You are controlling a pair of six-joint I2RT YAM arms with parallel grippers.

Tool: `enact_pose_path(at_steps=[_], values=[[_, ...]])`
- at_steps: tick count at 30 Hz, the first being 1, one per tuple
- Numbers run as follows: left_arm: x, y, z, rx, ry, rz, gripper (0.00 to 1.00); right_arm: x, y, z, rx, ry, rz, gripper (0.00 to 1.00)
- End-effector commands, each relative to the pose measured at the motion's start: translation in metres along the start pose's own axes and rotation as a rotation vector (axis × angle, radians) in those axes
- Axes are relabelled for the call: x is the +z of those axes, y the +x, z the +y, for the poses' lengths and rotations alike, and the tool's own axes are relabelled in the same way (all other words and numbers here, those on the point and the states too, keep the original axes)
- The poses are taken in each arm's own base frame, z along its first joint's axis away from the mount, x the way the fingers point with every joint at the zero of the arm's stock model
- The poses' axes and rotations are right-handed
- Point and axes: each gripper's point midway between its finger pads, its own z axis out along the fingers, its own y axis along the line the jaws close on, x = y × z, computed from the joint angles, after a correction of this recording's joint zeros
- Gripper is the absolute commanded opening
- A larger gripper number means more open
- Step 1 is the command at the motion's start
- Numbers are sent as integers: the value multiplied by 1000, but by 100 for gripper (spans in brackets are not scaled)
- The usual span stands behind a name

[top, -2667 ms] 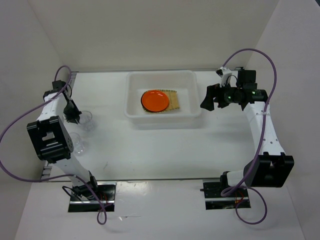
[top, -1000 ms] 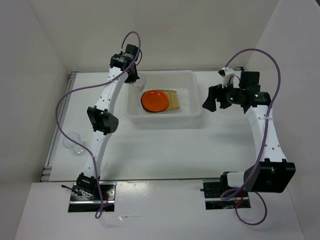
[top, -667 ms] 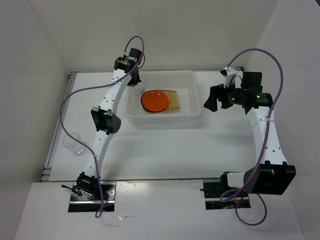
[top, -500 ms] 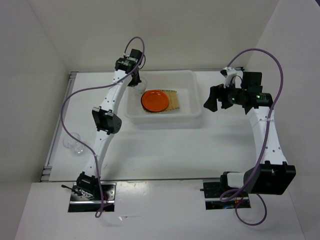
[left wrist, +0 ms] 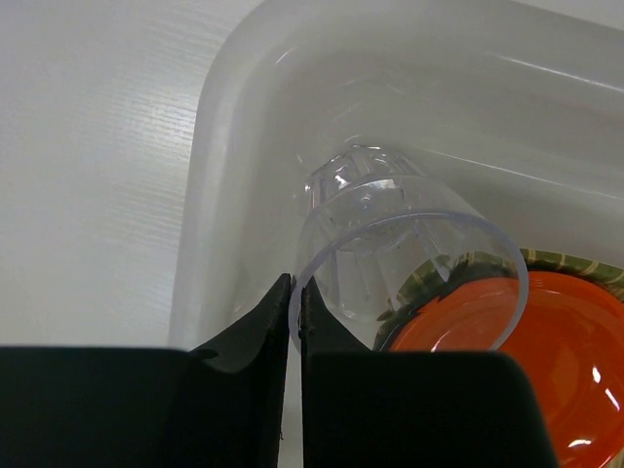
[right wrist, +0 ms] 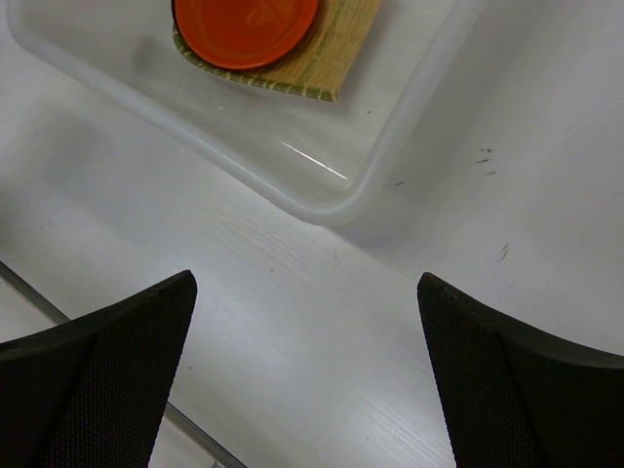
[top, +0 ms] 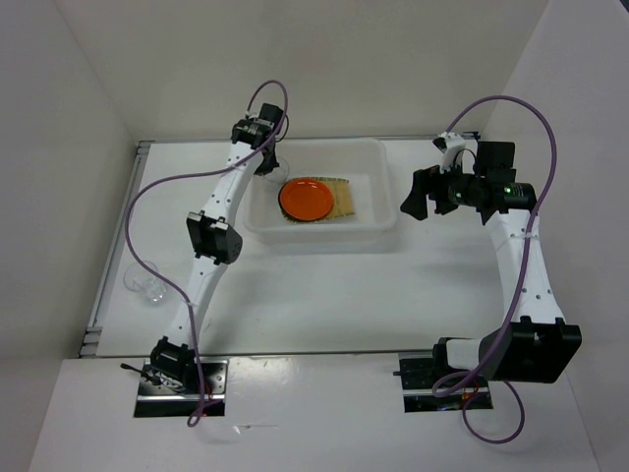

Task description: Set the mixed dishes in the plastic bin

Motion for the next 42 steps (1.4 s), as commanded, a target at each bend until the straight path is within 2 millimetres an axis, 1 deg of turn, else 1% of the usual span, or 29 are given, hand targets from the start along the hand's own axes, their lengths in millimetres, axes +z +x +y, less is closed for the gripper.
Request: enact_pose_path(at_steps=[1, 2, 3, 5, 8, 9, 13, 14, 15, 16, 17, 19, 20, 22, 23, 25, 26, 27, 28, 29, 30, 33, 34, 35, 36, 37, 38, 39, 42], values=[[-2, -3, -10, -27, 38, -15, 12, -8, -6, 2, -22, 6, -18, 99], [-2, -3, -10, -27, 38, -15, 16, -8, -6, 2, -22, 6, -18, 99], [1, -2, -11, -27, 38, -15, 24, -8, -6, 2, -22, 6, -18, 99], [-1, -5, -10, -31, 34, -27, 28, -8, -6, 2, -22, 6, -18, 99], [-2, -11, -4, -43, 25, -42, 43, -8, -4, 3, -16, 5, -11, 99], [-8, -16, -2, -48, 20, -59, 46, -8, -4, 3, -16, 5, -11, 99], [-38, -39, 6, -81, 46, -115, 71, -8, -4, 3, -16, 5, -11, 99], [-65, -57, 12, -104, 54, -169, 78, -8, -4, 3, -16, 5, -11, 99], [-81, -68, 15, -122, 66, -210, 81, -8, -4, 3, -16, 5, -11, 99], [-99, -79, 18, -125, 85, -246, 82, -8, -4, 4, -16, -4, -13, 99], [-136, -107, 35, -182, 116, -332, 82, -7, -1, 4, -11, -6, -6, 99], [-175, -127, 45, -195, 181, -404, 84, -5, 3, 4, -4, -9, 4, 99], [-209, -139, 60, -225, 209, -458, 84, -4, 6, 0, 3, -2, 4, 99], [-222, -135, 74, -226, 193, -444, 84, -2, 9, 3, 9, -24, 8, 99], [-224, -120, 82, -203, 165, -388, 84, -1, 13, 3, 17, -26, 17, 99], [-220, -101, 89, -182, 97, -334, 84, 1, 13, 7, 27, -48, 10, 99], [-237, -93, 97, -185, 75, -338, 84, 3, 14, 8, 27, -61, 7, 99], [-209, -66, 111, -151, -62, -256, 84, 3, 14, 9, 36, -61, 7, 99], [-230, -55, 123, -166, -74, -268, 84, 3, 14, 10, 36, -70, 4, 99], [-228, -55, 122, -167, -58, -299, 82, 5, 15, 9, 35, -70, 3, 99], [-221, -16, 139, -139, -58, -233, 81, 5, 15, 9, 35, -70, 3, 99], [-229, 1, 166, -204, 20, -275, 78, 4, 14, 11, 35, -79, 1, 99], [-244, 12, 186, -223, 36, -275, 77, 4, 14, 11, 35, -79, 1, 99], [-237, 30, 195, -208, 21, -229, 77, 6, 18, 11, 41, -81, 8, 99], [-238, 39, 202, -189, 25, -220, 77, 7, 21, 11, 48, -83, 16, 99], [-254, 50, 207, -193, 68, -232, 77, 7, 21, 13, 48, -96, 13, 99], [-256, 59, 214, -208, 72, -227, 78, 9, 22, 14, 54, -110, 16, 99], [-260, 75, 223, -232, 73, -227, 78, 10, 26, 11, 67, -105, 23, 99], [-255, 111, 248, -340, 3, -149, 80, 11, 29, 13, 83, -116, 29, 99]])
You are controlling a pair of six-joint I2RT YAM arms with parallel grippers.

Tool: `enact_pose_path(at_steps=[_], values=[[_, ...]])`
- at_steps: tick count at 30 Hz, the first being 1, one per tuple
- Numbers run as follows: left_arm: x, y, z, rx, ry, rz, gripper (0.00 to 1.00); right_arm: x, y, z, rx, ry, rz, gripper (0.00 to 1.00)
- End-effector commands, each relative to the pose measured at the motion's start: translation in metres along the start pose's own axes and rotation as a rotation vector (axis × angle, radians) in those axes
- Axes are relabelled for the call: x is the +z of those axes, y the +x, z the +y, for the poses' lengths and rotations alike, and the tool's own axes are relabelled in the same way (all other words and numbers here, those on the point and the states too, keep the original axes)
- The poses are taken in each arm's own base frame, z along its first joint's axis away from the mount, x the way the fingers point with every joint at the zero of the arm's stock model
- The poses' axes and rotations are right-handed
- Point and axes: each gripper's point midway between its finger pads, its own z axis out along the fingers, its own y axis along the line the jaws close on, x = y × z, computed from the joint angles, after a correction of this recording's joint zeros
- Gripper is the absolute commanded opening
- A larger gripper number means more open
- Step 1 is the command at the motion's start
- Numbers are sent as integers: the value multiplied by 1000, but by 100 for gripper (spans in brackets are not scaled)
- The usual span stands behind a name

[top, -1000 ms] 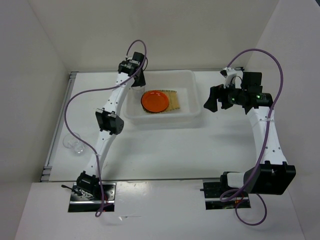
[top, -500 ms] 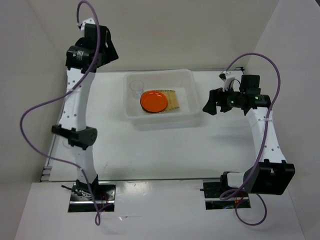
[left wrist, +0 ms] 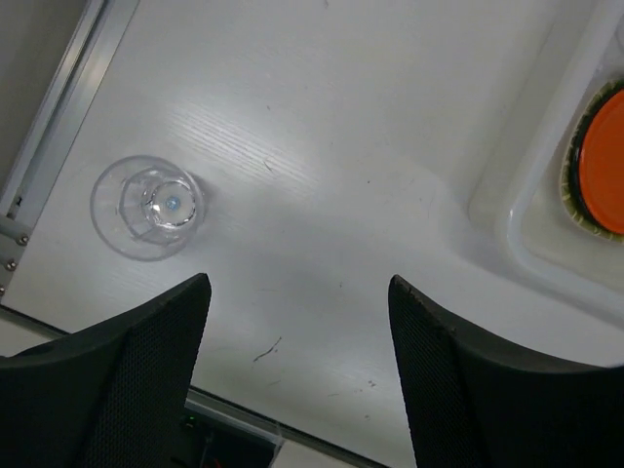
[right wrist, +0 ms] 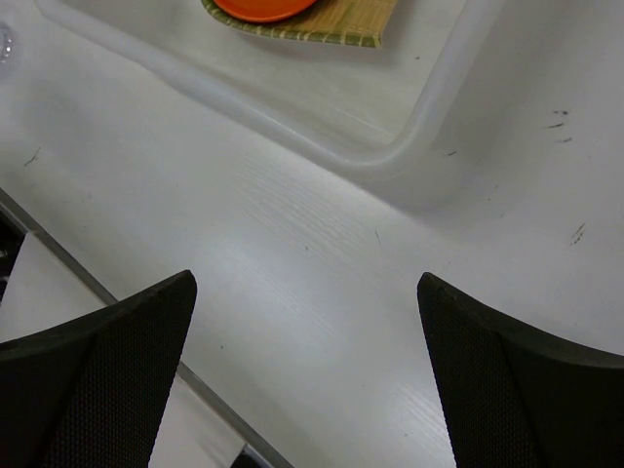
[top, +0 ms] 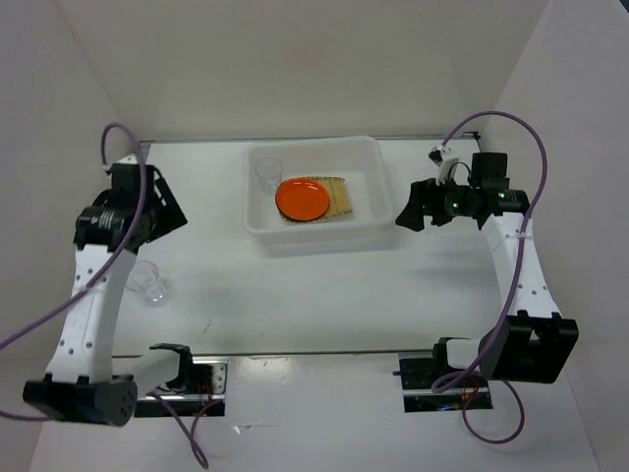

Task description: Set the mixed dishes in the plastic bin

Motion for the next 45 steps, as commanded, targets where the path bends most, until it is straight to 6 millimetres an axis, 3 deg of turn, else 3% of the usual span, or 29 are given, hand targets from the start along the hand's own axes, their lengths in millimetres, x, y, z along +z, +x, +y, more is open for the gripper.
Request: enact_pose_path(at_steps=[1, 3, 4, 7, 11, 14, 20, 27, 34, 45], values=[[-6, 28, 20, -107, -9, 53, 81, -1, -2, 3, 5, -25, -22, 99], [-4, 41, 33, -191, -41, 75, 83, 1, 2, 3, 12, -27, -14, 99], [4, 57, 38, -219, -57, 118, 83, 1, 2, 3, 12, -27, -14, 99], [18, 71, 56, -280, -117, 150, 86, 1, 1, 4, 12, -36, -17, 99], [27, 61, 56, -265, -106, 154, 86, 2, 4, 6, 18, -46, -12, 99], [57, 65, 51, -207, -119, 245, 86, 2, 4, 6, 18, -46, -12, 99], [95, 67, 73, -182, -169, 351, 85, -1, -3, 8, 5, -52, -29, 99], [108, 64, 78, -198, -148, 353, 84, -1, 0, 5, 7, -46, -25, 99], [132, 77, 74, -209, -95, 418, 79, -1, 2, 5, 13, -48, -19, 99], [148, 94, 70, -190, -61, 478, 72, -2, 0, 0, 18, -32, -19, 99]])
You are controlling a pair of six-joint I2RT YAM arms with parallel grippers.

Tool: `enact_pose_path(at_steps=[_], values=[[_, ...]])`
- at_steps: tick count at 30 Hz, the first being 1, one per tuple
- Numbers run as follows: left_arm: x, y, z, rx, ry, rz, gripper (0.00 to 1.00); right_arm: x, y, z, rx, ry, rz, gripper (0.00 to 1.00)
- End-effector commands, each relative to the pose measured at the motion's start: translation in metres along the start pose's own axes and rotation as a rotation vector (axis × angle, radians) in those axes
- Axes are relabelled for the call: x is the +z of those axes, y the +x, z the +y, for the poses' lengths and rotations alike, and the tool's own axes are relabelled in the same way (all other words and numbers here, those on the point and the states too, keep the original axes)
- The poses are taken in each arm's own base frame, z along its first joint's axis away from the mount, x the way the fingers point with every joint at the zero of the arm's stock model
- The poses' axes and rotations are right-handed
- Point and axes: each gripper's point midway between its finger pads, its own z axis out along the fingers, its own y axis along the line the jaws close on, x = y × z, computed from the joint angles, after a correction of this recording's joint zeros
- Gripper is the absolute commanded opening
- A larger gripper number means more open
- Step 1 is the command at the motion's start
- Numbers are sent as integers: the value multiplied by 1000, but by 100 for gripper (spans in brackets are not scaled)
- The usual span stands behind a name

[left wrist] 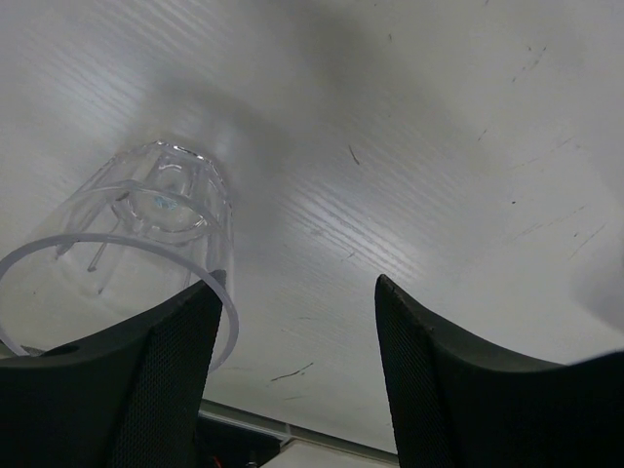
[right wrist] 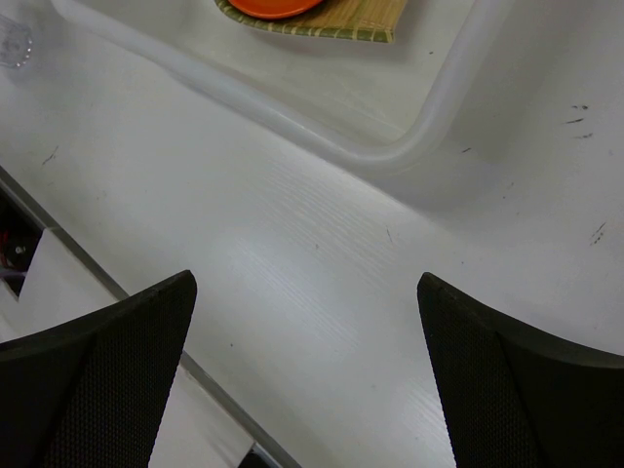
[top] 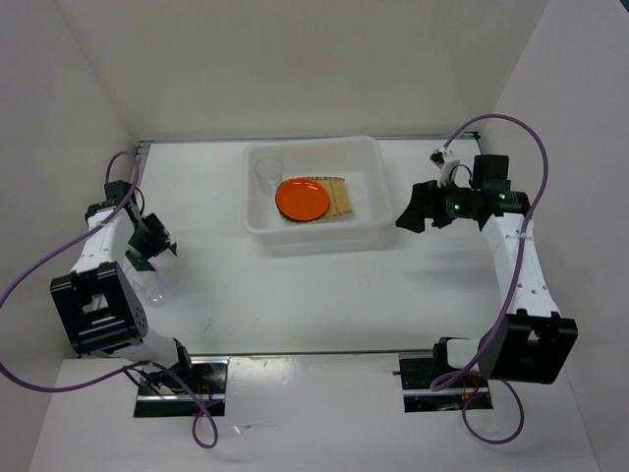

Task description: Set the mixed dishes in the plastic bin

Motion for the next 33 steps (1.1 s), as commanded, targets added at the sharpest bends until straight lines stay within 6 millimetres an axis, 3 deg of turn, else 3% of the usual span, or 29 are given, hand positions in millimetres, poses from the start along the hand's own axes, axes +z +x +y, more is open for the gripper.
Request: enact_pose_path(at_steps=[1, 11, 14, 18, 19, 21, 23, 27, 28, 31, 32, 33], values=[[9, 4, 0, 14, 17, 25, 71, -3, -7, 0, -12, 0, -20, 99], [20, 9, 2, 22, -3, 79, 68, -3, -7, -2, -12, 9, -18, 99], [22, 11, 3, 21, -7, 89, 56, -3, -7, -2, -12, 9, -18, 99], [26, 13, 3, 30, -4, 110, 29, -2, -8, -5, -12, 18, -16, 99], [27, 13, 3, 30, -4, 110, 18, -2, -8, -5, -12, 18, -16, 99], [23, 4, 2, 40, -7, 84, 5, -4, -12, -4, -18, 20, -23, 99], [18, 1, 1, 40, -6, 81, 0, -4, -12, -4, -18, 20, -23, 99], [-14, -26, -21, 101, 1, -2, 0, -3, -14, -6, -18, 20, -23, 99], [-34, -47, -38, 113, 37, -73, 0, -3, -14, -6, -18, 20, -23, 99], [-67, -67, -69, 127, 75, -144, 0, -3, -14, -6, -18, 20, -23, 99], [-95, -88, -84, 121, 110, -231, 0, -3, -14, -6, -18, 20, -23, 99], [-108, -95, -90, 98, 114, -269, 0, -3, -14, -6, -18, 20, -23, 99]])
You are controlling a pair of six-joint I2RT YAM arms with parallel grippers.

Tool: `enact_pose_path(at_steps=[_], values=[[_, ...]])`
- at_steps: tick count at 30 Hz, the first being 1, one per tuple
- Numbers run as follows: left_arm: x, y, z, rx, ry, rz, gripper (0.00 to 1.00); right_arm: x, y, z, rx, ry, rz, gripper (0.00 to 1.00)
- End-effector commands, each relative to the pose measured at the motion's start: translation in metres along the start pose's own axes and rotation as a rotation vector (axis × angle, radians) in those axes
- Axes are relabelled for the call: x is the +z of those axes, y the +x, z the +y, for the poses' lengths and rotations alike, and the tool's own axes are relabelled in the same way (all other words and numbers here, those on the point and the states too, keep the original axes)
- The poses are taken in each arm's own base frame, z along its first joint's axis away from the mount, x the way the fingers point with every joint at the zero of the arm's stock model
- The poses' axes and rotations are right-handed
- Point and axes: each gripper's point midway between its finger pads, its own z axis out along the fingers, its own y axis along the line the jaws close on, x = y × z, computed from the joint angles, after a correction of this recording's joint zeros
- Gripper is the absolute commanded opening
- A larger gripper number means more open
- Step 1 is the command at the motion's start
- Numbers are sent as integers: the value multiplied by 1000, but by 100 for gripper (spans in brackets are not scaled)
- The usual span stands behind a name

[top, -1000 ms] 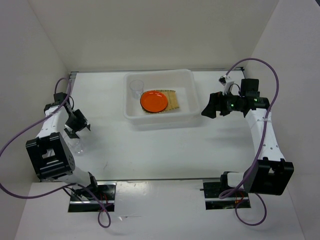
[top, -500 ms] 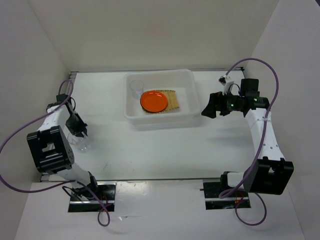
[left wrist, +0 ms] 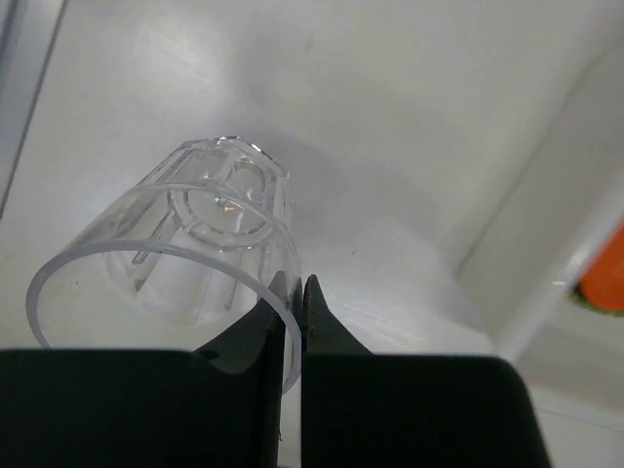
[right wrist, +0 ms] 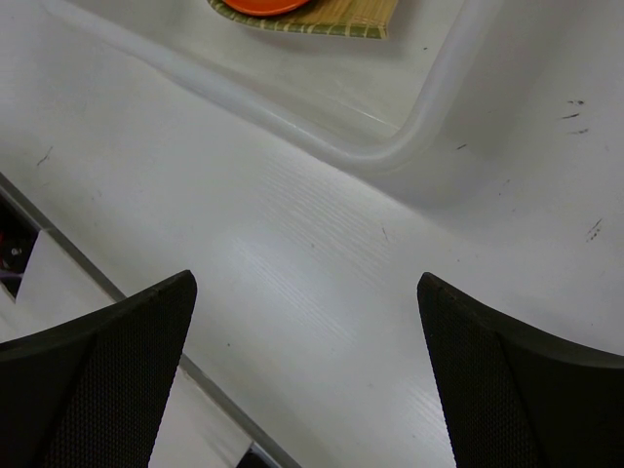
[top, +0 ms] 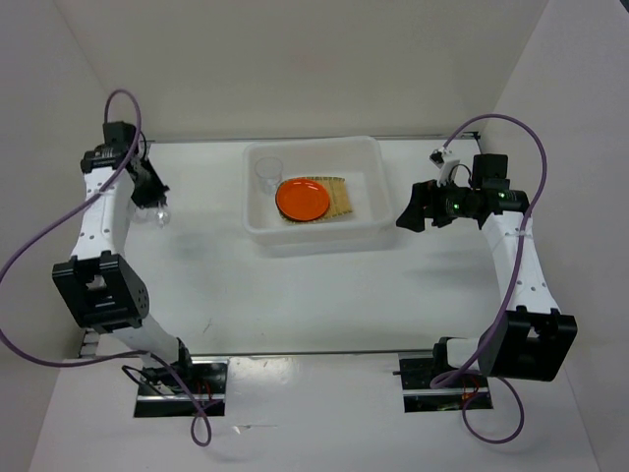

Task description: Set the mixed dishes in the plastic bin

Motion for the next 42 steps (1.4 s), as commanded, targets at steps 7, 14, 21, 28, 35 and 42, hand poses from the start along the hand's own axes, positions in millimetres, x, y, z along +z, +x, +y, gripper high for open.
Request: enact_pose_path(at_steps=[7, 14, 21, 28, 35, 42], values=[[-121, -77, -127, 48, 360, -301, 0, -7, -17, -3, -40, 21, -37, 99], [-126, -23, -244, 452, 552, -263, 0, -8, -17, -7, -44, 37, -38, 99], [-66, 64, -265, 659, 399, -54, 0, -8, -15, -7, -37, 35, -31, 99], [-27, 95, -250, 677, 306, 63, 0, -8, -15, -7, -37, 35, -31, 99], [13, 132, -242, 736, 230, 135, 0, -9, -13, -8, -40, 43, -22, 99], [39, 155, -245, 751, 228, 183, 0, -11, -14, -9, -49, 52, -20, 99]])
